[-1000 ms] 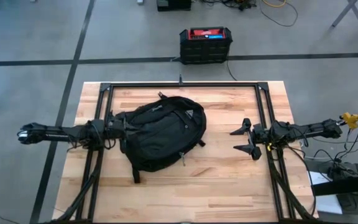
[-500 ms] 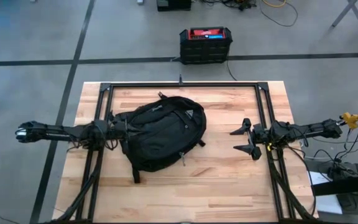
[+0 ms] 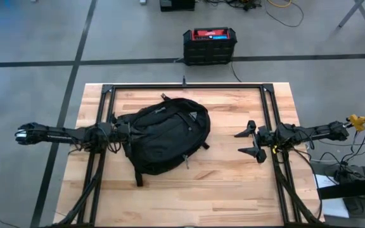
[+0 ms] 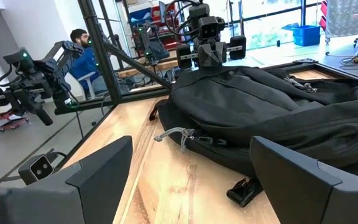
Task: Unpack backpack
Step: Return to Home Position
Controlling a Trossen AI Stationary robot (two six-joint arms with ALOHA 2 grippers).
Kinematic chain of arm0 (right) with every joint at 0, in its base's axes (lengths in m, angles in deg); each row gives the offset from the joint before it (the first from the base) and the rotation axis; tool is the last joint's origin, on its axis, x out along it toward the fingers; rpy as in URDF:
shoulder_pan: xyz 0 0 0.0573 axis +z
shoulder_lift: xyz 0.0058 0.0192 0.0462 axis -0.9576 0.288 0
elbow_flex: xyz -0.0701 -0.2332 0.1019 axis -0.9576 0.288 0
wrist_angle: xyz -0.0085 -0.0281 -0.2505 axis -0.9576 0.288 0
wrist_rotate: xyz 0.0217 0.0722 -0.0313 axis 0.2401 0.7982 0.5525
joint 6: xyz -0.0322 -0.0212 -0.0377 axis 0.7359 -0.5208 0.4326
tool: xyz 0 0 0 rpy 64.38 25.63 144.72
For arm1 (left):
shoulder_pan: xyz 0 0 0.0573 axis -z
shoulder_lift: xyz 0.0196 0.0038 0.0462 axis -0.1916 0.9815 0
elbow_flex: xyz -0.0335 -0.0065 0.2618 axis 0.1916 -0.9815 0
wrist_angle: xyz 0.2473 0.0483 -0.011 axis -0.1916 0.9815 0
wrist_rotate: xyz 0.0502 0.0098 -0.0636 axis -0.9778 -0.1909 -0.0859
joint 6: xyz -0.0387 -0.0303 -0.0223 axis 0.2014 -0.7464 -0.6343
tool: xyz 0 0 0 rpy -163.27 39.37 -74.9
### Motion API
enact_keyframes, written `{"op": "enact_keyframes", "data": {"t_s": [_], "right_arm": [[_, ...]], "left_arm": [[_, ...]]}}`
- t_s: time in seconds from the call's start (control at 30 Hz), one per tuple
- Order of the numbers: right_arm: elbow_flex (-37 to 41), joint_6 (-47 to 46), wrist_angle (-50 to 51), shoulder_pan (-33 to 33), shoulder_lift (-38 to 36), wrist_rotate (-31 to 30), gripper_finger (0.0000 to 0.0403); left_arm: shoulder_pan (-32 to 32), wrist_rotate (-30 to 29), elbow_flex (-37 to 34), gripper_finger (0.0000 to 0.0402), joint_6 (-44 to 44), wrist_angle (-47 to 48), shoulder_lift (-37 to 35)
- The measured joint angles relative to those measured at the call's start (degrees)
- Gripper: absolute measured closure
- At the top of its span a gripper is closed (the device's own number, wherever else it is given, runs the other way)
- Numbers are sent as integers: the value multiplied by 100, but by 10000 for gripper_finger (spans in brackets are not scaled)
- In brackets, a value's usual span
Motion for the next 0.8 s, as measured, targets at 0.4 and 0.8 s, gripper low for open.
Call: {"op": "enact_keyframes", "data": {"t_s": [0.4,0.8], "right_arm": [[1,4,-1,0,0,-2,99],[2,0,-1,0,0,-2,93]], "left_arm": [[0,0,0,402,0,-1,0],[0,0,0,402,1,0,4]]}}
